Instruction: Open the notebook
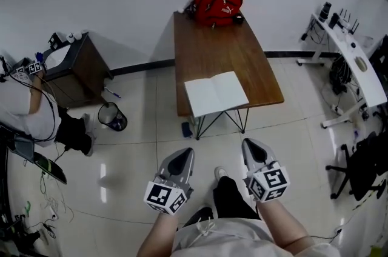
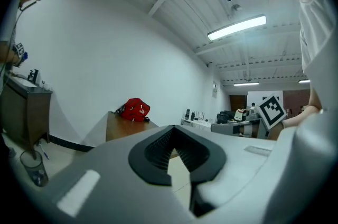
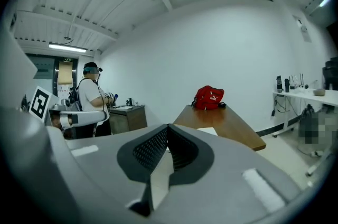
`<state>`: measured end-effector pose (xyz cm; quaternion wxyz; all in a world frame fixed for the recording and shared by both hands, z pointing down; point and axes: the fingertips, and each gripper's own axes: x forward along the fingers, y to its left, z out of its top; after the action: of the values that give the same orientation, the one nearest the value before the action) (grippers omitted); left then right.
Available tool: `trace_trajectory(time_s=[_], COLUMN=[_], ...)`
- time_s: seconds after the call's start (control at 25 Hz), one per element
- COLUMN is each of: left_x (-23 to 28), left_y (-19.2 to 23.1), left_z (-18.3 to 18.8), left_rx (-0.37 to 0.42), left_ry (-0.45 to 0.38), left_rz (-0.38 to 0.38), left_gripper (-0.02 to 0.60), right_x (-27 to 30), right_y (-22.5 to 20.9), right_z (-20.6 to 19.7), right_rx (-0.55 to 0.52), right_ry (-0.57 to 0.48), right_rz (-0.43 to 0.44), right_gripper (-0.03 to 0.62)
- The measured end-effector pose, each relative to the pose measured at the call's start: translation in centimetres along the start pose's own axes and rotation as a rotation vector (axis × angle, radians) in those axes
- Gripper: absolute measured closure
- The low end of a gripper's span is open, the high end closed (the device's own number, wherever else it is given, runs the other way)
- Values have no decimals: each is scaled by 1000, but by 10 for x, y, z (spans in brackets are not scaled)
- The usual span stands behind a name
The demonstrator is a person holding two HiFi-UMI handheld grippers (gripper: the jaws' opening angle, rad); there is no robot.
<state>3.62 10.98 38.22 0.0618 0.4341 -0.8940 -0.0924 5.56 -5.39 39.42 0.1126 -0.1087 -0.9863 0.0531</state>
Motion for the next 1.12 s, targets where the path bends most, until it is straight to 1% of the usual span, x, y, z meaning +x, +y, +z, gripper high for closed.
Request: trace_trajectory(time_s=[0.12, 0.28, 0.4, 0.52, 0.64, 0.72, 1.12], left_x=[-12, -20, -18, -28, -24, -19, -13], left_y=[-26, -57, -70, -84, -98, -105, -117], left_z=[-5, -3, 4, 7, 14, 16, 22], left_rx=[-5, 9, 22, 26, 54, 57, 85], left_ry=[3, -11, -27, -33, -61, -70, -72], left_rz=[-12, -12, -1, 31, 44, 45, 61], left_gripper=[577, 577, 577, 577, 577, 577, 577], right_x=[-33, -63, -72, -88, -96, -98, -99], right_y=[5, 8, 4, 7, 3, -2, -13], right_z=[-6, -11, -11, -14, -3, 2, 6], right_rx=[-12, -44, -75, -90, -129, -143, -92], right_ry=[2, 5, -4, 4, -17, -22, -31], right_rz=[-8, 12, 30, 48, 68, 80, 127], right_gripper=[585, 585, 585, 585, 585, 585, 585])
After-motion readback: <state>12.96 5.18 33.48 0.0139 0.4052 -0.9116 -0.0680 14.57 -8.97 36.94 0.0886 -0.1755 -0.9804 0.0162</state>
